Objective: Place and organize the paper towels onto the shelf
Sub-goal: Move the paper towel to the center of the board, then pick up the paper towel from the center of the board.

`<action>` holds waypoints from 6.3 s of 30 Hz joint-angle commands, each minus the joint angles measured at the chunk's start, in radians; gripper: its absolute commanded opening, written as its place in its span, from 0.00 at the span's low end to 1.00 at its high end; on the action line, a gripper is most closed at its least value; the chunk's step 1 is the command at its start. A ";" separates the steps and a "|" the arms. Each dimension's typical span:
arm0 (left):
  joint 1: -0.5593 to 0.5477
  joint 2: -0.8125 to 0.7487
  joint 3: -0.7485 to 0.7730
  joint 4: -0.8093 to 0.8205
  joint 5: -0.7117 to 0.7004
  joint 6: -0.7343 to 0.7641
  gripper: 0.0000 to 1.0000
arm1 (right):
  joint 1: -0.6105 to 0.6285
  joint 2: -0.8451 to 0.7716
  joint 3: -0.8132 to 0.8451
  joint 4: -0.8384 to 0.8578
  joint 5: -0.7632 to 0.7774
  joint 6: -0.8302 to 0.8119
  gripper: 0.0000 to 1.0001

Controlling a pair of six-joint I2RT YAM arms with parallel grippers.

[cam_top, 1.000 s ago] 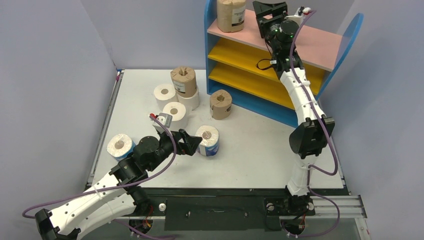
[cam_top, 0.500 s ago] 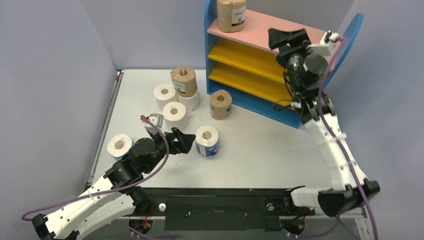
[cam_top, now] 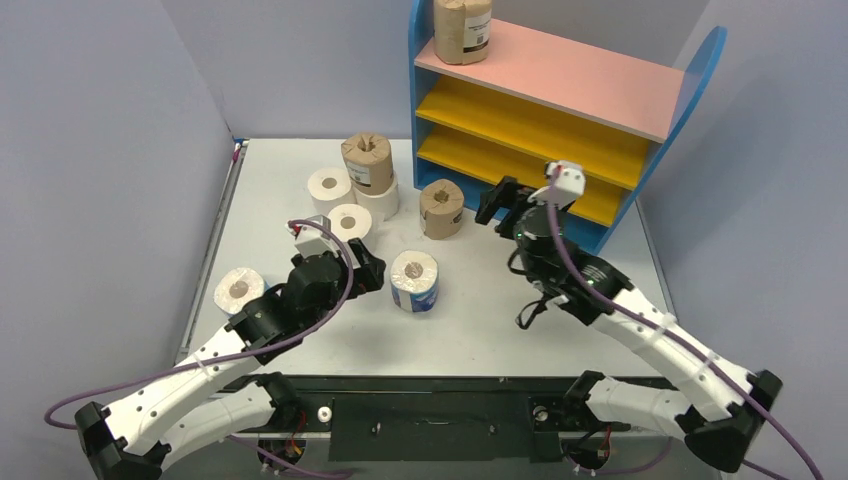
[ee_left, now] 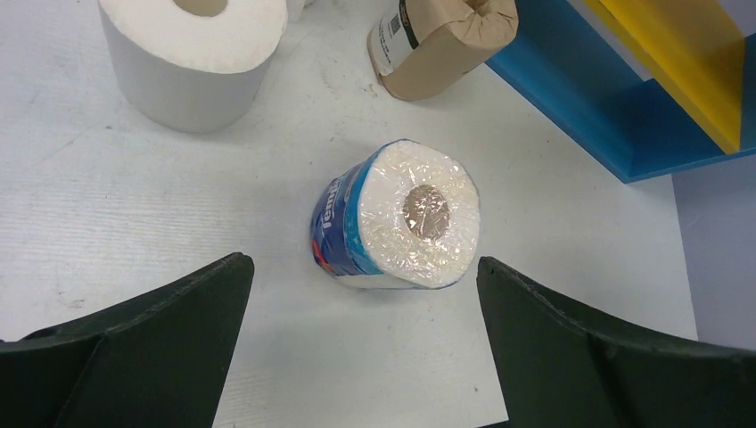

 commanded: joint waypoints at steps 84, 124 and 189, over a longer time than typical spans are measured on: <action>0.122 0.003 -0.140 0.144 0.252 -0.060 0.97 | -0.150 0.335 -0.143 -0.151 -0.316 -0.025 0.31; 0.140 -0.026 -0.151 0.185 0.304 -0.014 0.96 | 0.032 0.277 -0.088 -0.266 -0.331 -0.229 0.67; 0.140 0.220 0.115 0.946 0.361 0.387 0.96 | -0.032 0.307 0.872 -0.640 -0.091 -0.447 0.23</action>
